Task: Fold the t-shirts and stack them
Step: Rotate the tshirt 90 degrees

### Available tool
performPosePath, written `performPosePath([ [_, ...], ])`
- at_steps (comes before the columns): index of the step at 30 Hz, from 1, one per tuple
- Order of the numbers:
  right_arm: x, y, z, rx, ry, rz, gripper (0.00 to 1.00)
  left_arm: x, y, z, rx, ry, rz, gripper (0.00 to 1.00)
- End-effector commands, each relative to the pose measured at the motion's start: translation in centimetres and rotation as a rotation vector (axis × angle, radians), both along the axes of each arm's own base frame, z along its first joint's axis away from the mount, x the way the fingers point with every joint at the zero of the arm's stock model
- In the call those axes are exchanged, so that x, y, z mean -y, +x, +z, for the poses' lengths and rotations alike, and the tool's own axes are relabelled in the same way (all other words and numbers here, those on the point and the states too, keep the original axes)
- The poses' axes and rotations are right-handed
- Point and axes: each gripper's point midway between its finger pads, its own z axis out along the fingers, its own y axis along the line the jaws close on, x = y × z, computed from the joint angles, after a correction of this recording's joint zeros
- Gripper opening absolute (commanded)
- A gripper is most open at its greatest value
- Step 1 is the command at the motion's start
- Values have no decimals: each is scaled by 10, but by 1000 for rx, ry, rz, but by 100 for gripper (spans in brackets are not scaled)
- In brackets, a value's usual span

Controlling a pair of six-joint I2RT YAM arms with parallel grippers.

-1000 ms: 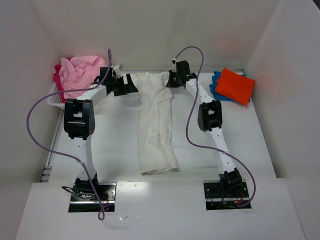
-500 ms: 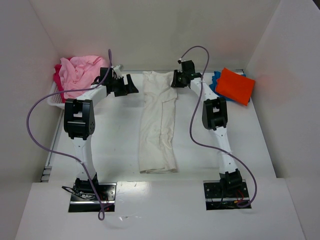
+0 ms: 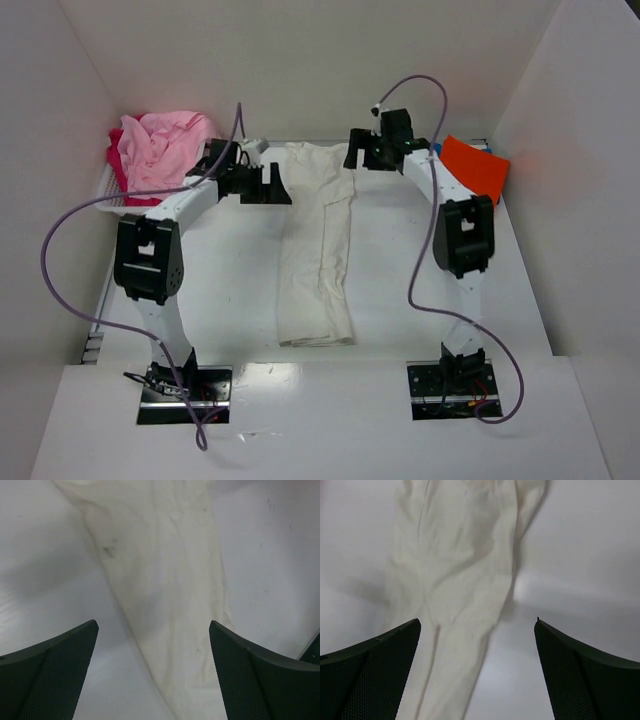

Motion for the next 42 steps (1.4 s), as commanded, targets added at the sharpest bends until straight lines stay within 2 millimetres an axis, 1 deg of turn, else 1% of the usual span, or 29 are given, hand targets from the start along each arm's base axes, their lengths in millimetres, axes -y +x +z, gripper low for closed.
performPosePath([
  [1, 5, -48, 33, 78, 52, -6, 100, 22, -49, 11, -7, 49, -59, 99],
  [2, 5, -64, 30, 58, 52, -10, 100, 21, -55, 8, -25, 58, -38, 99],
  [3, -4, -82, 50, 96, 63, 16, 100, 20, -62, 16, -41, 39, 3, 99],
  [4, -5, -104, 27, 36, 55, 11, 100, 22, -71, 15, -70, 25, 16, 99],
  [5, -8, -120, 21, 6, 56, 18, 100, 20, -86, 3, -127, 20, 37, 99],
  [6, -12, -135, 33, 15, 83, 16, 100, 19, -95, 10, -129, 3, 54, 99],
  [7, -16, -161, 11, -48, 78, 28, 100, 15, -101, 10, -154, -4, 99, 99],
  [8, -18, -173, 8, -56, 91, 28, 100, 20, -109, 10, -153, -3, 104, 99],
  [9, -21, -185, 6, -76, 120, 20, 100, 15, -124, 7, -165, 1, 121, 99],
  [10, -16, -205, -1, -103, 134, 13, 100, 15, -131, 5, -172, 4, 128, 99],
  [11, -20, -219, -4, -130, 162, 27, 100, 14, -137, 4, -189, -5, 142, 99],
  [12, -20, -229, -4, -145, 185, 24, 99, 15, -147, 6, -194, -10, 138, 99],
  [14, -25, -260, -4, -177, 221, 25, 99, 17, -167, -3, -232, -5, 131, 99],
  [15, -24, -267, -5, -179, 214, 7, 99, 23, -176, -1, -217, 1, 106, 99],
  [16, -24, -282, -14, -228, 221, -10, 98, 26, -181, 1, -221, 6, 110, 99],
  [17, -28, -292, -9, -225, 238, 3, 97, 29, -187, -4, -236, 17, 108, 99],
  [19, -30, -315, -24, -283, 242, 10, 93, 36, -209, -9, -293, 24, 92, 99],
  [21, -41, -337, -28, -316, 259, 46, 93, 37, -224, -12, -319, 37, 114, 99],
  [22, -42, -348, -35, -340, 255, 52, 93, 40, -240, -21, -348, 47, 97, 99],
  [24, -51, -367, -35, -367, 280, 72, 93, 38, -254, -23, -360, 50, 106, 99],
  [25, -51, -377, -41, -389, 280, 77, 92, 39, -261, -24, -374, 42, 114, 99],
  [26, -52, -384, -43, -399, 285, 81, 92, 34, -271, -32, -401, 61, 127, 99],
  [27, -53, -390, -40, -405, 306, 78, 91, 32, -274, -29, -385, 60, 140, 99],
  [29, -52, -405, -49, -425, 303, 87, 89, 30, -274, -22, -371, 35, 175, 97],
  [32, -44, -418, -59, -442, 315, 62, 86, 22, -279, -24, -366, 36, 211, 96],
  [34, -42, -420, -64, -438, 330, 57, 82, 23, -278, -28, -374, 42, 212, 96],
  [37, -43, -422, -71, -450, 320, 60, 79, 23, -281, -45, -422, 91, 202, 93],
  [38, -42, -424, -77, -464, 299, 61, 79, 23, -282, -47, -431, 98, 201, 93],
  [42, -46, -427, -81, -477, 265, 93, 76, 19, -289, -52, -449, 93, 239, 92],
])
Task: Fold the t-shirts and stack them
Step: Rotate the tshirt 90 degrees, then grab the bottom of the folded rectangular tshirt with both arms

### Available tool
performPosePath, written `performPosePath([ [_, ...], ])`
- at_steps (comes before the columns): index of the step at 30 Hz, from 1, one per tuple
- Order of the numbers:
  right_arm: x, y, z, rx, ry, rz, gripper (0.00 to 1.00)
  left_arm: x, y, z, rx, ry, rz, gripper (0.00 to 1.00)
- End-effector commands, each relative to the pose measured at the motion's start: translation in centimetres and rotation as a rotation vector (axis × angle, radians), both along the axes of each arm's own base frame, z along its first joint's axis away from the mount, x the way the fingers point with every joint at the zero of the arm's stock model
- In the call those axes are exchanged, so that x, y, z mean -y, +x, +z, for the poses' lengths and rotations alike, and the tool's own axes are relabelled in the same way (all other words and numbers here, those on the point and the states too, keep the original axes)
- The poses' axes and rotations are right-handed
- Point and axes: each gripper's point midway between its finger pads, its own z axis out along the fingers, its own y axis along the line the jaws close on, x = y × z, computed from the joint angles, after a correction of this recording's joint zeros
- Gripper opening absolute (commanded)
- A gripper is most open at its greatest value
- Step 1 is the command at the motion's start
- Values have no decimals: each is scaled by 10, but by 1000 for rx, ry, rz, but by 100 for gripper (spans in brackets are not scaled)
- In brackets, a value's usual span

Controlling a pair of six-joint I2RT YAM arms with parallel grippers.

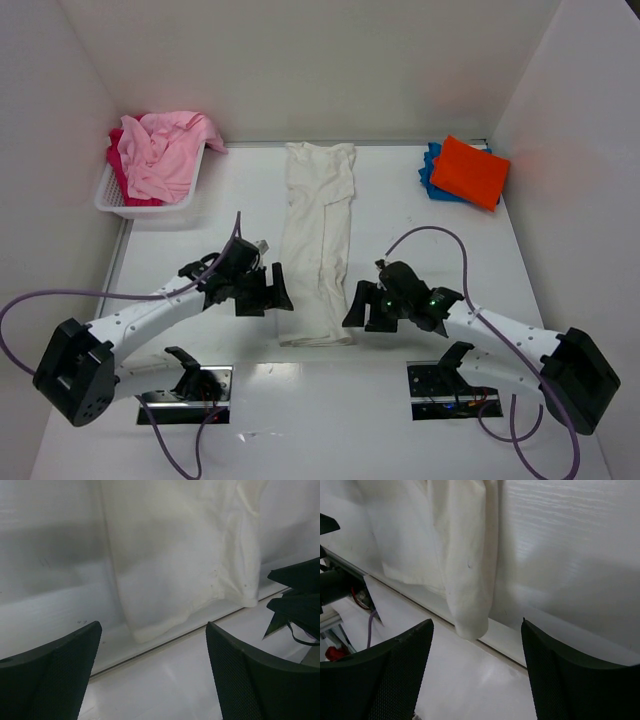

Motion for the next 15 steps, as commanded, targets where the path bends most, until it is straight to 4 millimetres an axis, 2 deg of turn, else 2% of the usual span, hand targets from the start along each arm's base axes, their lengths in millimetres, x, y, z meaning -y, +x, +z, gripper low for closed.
performPosePath([
  [1, -10, 6, 4, 35, 16, 13, 76, -5, -9, -6, -18, -6, 53, 91],
  [6, -15, 8, -1, 47, 27, 20, 67, -7, -20, -18, -51, -13, 54, 89],
  [12, -20, 7, -11, 26, 17, 37, 58, -1, -17, -23, -77, -8, 22, 88],
  [15, -26, 1, -15, 13, 16, 60, 48, 0, -14, -24, -76, -3, 15, 88],
])
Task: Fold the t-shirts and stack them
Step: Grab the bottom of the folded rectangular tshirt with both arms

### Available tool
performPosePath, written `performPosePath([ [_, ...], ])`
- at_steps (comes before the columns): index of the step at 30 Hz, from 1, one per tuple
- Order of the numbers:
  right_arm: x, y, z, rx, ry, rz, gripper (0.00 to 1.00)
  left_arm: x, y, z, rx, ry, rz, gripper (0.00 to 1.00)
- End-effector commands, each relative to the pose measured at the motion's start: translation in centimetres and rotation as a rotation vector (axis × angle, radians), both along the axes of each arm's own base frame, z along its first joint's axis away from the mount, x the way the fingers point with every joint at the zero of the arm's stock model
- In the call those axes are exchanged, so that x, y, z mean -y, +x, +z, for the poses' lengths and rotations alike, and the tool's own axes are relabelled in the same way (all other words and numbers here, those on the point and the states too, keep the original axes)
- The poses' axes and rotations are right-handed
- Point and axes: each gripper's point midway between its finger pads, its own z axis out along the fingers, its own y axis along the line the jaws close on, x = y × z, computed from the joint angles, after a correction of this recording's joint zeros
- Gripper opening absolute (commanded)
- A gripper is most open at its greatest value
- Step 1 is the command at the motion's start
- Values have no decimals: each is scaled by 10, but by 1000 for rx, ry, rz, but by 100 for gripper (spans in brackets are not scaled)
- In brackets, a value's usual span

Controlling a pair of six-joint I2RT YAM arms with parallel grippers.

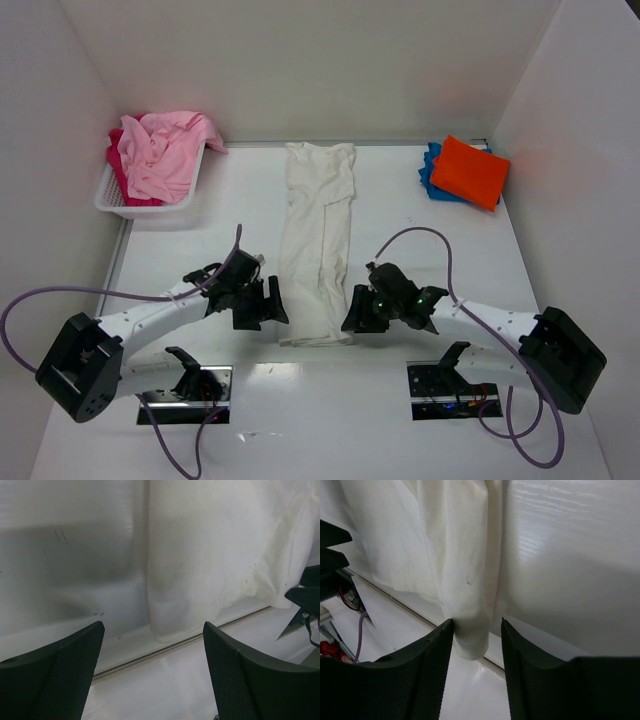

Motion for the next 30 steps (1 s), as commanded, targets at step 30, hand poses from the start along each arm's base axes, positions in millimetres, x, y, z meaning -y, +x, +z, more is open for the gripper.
performPosePath([
  [30, -11, -40, 4, -55, 90, -53, 11, 14, -21, -13, -63, -62, -62, 81],
])
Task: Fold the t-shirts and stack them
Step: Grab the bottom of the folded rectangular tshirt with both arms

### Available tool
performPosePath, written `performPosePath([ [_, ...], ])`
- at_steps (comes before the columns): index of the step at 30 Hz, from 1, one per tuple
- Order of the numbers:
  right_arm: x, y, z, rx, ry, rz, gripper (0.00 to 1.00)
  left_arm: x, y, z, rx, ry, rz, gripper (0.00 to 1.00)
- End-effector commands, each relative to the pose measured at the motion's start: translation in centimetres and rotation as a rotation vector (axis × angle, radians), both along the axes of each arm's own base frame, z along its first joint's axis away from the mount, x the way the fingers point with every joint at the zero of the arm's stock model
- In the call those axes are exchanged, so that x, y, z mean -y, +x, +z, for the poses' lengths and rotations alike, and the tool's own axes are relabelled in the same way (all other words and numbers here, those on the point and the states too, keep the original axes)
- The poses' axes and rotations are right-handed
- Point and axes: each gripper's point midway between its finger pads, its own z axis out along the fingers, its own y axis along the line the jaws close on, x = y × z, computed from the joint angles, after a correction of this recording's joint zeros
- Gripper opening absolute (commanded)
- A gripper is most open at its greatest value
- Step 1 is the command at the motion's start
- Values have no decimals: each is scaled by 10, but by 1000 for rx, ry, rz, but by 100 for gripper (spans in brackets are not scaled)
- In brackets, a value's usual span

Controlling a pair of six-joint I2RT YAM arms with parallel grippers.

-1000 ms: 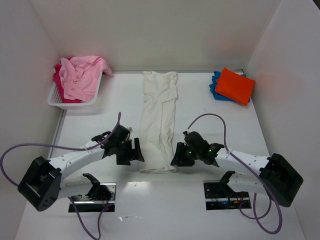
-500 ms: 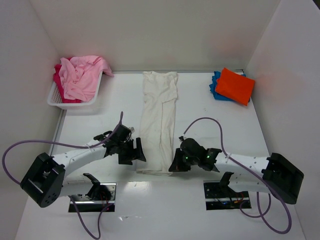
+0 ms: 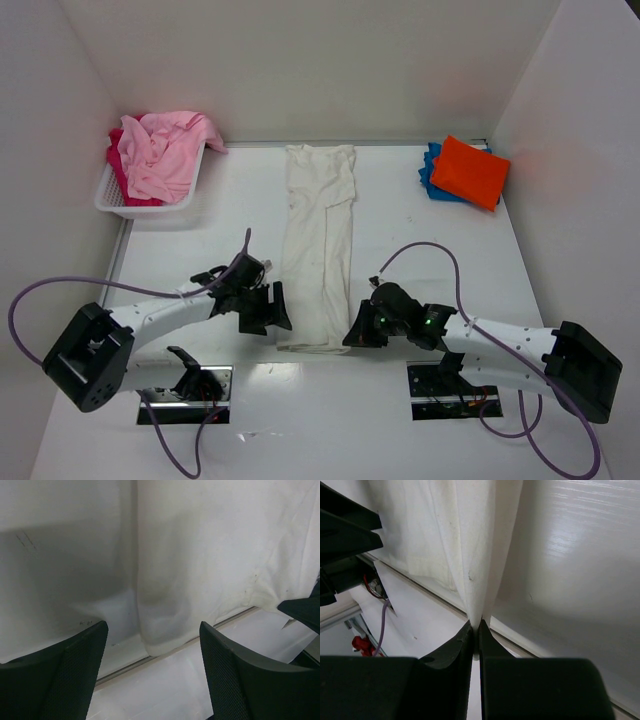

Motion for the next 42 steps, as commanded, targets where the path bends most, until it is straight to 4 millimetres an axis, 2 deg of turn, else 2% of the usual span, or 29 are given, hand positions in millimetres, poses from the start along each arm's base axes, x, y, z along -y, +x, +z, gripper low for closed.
performPosePath([
  [1, 2, -2, -3, 3, -19, 4, 11, 3, -14, -2, -43, -28, 13, 81],
  [4, 1, 1, -4, 12, -27, -3, 11, 9, -23, -3, -66, -32, 21, 81],
  [6, 1, 1, -3, 12, -28, -3, 11, 14, -28, -1, -61, -29, 44, 76],
  [8, 1, 1, -4, 16, -29, 1, 11, 14, -23, 0, -40, -26, 114, 76],
  [11, 0, 4, -2, 28, -29, -4, 11, 8, -24, -1, -35, -16, 179, 73],
  [15, 0, 7, -2, 35, -31, -11, 11, -2, -20, 4, 7, -9, 248, 63],
  [18, -2, 6, -3, 36, -30, 3, 11, -6, -19, 3, 23, -14, 278, 59],
  [21, -1, 6, -5, 31, -37, 4, 11, -5, -18, 0, 18, -6, 277, 59],
  [26, -1, 6, -5, 31, -37, 4, 11, -2, -20, -12, -29, 35, 242, 67],
  [30, -1, 7, -1, 41, -29, 0, 11, 2, -19, -18, -47, 54, 214, 68],
  [33, -2, 8, 1, 43, -20, -10, 11, 4, -17, -19, -42, 54, 206, 56],
  [35, -2, 8, 1, 43, -20, -10, 11, 4, -19, -20, -54, 56, 202, 39],
  [38, -2, 8, 1, 43, -20, -10, 11, 4, -19, -20, -54, 56, 202, 23],
  [40, 0, 9, 0, 46, -28, -16, 10, 4, -19, -18, -54, 56, 202, 3],
  [42, 0, 8, -1, 44, -31, -16, 7, 4, -19, -15, -53, 54, 202, 0],
])
